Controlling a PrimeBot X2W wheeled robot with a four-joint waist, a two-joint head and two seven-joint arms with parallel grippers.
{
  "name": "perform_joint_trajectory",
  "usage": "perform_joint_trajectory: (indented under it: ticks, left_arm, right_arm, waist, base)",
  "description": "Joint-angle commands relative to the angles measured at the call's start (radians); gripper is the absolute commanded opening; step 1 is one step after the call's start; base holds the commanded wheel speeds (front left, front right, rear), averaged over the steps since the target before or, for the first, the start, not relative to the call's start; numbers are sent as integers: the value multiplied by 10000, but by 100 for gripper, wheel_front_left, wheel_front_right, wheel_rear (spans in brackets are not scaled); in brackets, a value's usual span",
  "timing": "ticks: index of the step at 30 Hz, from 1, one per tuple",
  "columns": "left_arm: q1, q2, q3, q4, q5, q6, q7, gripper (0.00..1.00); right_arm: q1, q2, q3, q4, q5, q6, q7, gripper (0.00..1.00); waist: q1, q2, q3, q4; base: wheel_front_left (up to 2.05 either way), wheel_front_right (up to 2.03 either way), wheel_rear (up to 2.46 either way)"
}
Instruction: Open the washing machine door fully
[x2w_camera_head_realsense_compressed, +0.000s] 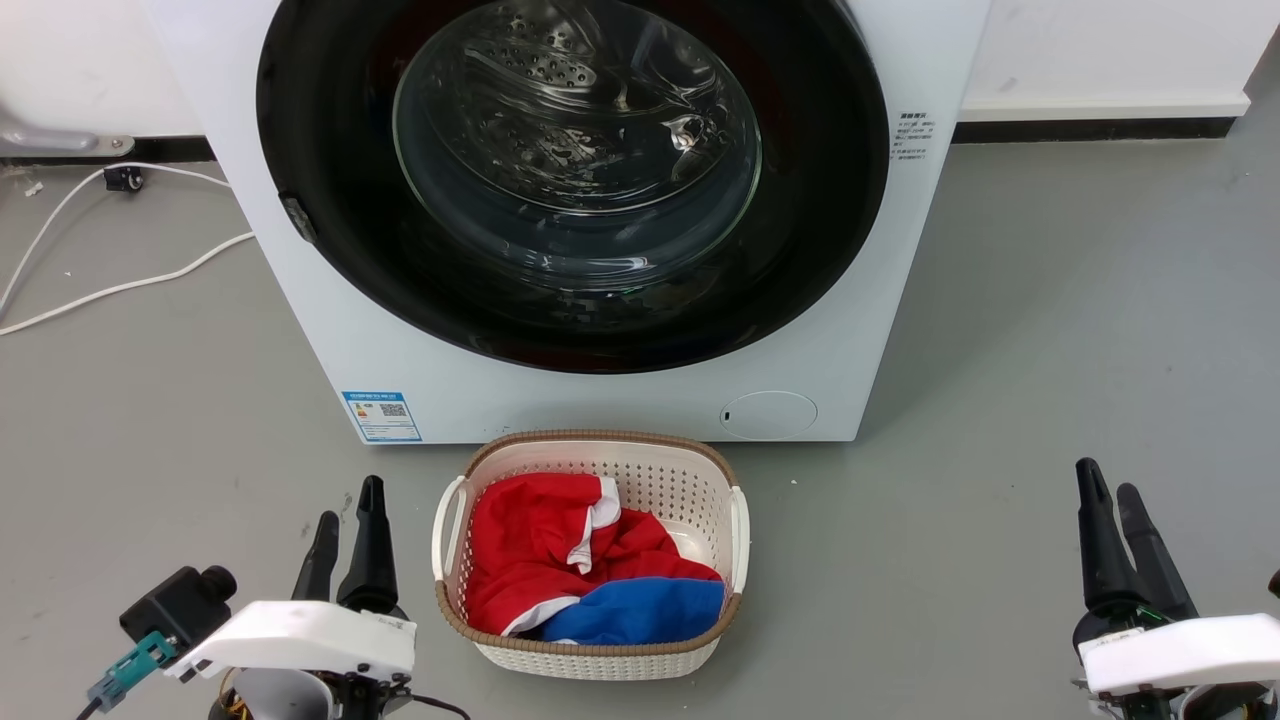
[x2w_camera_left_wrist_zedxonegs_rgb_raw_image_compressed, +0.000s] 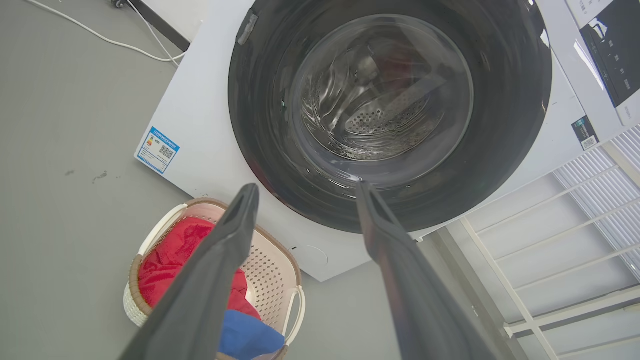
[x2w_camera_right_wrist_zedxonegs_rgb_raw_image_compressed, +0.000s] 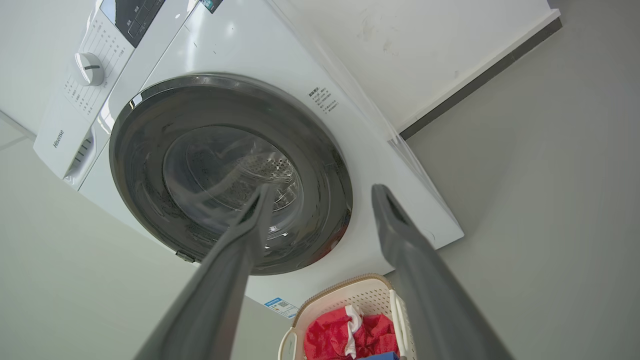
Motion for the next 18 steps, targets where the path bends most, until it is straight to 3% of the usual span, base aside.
perform_joint_trajectory:
  ticks: [1,18]
  left_arm:
    - [-64,125,-90,-209,390,74,-121,100]
    - [103,552,-929,-625,2633,667,-681,100]
  right_arm:
    - [-31,-21,16,-247,-481,13,-108,100]
    - [327,-15,23,-874,-3257,17,-657,100]
  waist:
    - [0,0,1,0]
    - [0,0,19,-7]
  base:
    - [0,0,0]
    - [0,0,0]
